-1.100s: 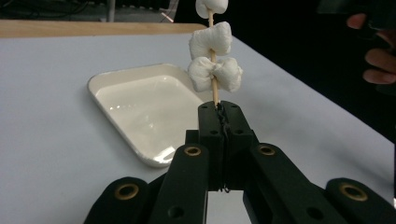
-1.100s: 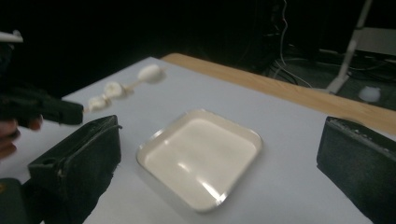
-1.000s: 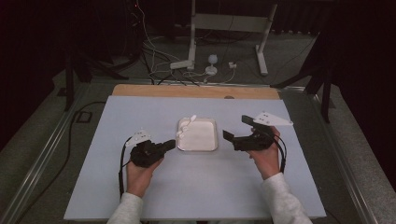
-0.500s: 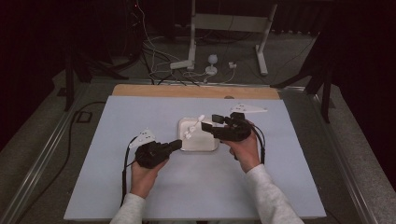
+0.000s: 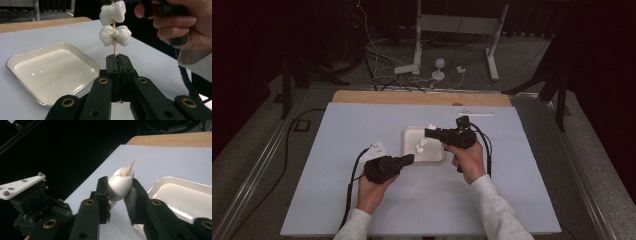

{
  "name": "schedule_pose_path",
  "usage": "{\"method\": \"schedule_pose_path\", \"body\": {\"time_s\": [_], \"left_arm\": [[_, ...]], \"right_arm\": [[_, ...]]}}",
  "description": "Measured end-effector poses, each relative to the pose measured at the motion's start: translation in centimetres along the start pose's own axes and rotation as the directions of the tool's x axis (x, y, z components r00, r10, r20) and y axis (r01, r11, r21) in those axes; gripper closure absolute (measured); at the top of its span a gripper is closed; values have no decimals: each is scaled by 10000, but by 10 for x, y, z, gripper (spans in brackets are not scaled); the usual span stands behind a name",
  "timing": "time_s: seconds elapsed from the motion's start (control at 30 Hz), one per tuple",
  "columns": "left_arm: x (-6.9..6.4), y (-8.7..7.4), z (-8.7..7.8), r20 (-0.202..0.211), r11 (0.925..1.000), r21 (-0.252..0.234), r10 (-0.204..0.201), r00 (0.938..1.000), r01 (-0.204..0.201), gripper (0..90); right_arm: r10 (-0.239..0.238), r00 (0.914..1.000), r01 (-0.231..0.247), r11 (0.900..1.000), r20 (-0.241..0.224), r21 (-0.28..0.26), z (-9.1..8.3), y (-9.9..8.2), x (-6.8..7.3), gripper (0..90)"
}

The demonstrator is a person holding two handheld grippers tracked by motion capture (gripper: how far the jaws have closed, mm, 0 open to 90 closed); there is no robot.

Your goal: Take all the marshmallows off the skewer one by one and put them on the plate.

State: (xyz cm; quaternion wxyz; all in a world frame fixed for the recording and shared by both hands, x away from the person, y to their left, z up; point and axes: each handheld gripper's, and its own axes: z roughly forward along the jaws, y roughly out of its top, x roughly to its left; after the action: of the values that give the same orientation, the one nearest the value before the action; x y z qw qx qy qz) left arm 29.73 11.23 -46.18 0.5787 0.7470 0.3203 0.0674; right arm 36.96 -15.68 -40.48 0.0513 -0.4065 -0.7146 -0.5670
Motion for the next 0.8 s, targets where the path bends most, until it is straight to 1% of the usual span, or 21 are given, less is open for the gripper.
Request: {"method": "schedule_pose_path", "body": {"time_s": [0.03, 0.1, 0.17, 0.2, 0.27, 0.3, 0.33, 0.4, 0.43, 0.47, 0.5, 0.57, 0.7, 0.8], "left_arm": [[0, 0, 1, -23, 10000, 76, 28, 10000, -28, 900], [0, -2, 2, -68, 9995, 265, 170, 9998, -168, 900], [0, -3, 3, -138, 9989, 382, 264, 9996, -258, 900], [0, -3, 3, -184, 9988, 417, 270, 9995, -262, 900], [1, -4, 2, -195, 9983, 491, 310, 9993, -300, 900], [1, -4, 2, -232, 9983, 492, 326, 9992, -315, 900], [2, -4, 1, -191, 9983, 490, 338, 9992, -328, 900], [2, -4, 1, -216, 9979, 501, 410, 9989, -399, 900], [2, -4, 1, -226, 9975, 551, 465, 9987, -452, 900], [2, -5, 1, -227, 9971, 578, 514, 9984, -500, 900], [2, -5, 0, -201, 9977, 509, 462, 9987, -451, 900], [2, -4, 0, -183, 9972, 518, 547, 9983, -537, 900], [1, -4, -2, -409, 9964, 489, 720, 9966, -700, 900], [0, -3, -2, -485, 9955, 508, 821, 9954, -796, 900]], "right_arm": [[0, 10000, 0, 10000, 0, 0, 0, 0, 0, 758], [-163, 9999, 163, 9999, -25, 36, 0, 0, 3, 772], [-386, 9992, 385, 9992, 52, 66, 0, 0, 6, 784], [-386, 9992, 385, 9992, 52, 66, 0, 0, 6, 784], [-566, 9982, 566, 9984, 174, 29, -2, 0, 8, 791], [-566, 9982, 566, 9984, 174, 29, -2, 0, 8, 791], [-683, 9974, 684, 9977, 224, -9, -2, 0, 9, 793], [-772, 9966, 774, 9970, 286, -73, -2, 0, 11, 795], [-742, 9967, 752, 9968, 322, -286, -4, 2, 12, 798], [-689, 9971, 701, 9968, 327, -393, -5, 4, 12, 799], [-704, 9971, 714, 9967, 276, -380, -6, 5, 12, 799], [-966, 9945, 979, 9947, 395, -325, -7, 7, 14, 799], [-1012, 9941, 1026, 9941, 377, -361, -7, 8, 16, 798], [-860, 9958, 876, 9946, 309, -556, -7, 8, 14, 798]]}}
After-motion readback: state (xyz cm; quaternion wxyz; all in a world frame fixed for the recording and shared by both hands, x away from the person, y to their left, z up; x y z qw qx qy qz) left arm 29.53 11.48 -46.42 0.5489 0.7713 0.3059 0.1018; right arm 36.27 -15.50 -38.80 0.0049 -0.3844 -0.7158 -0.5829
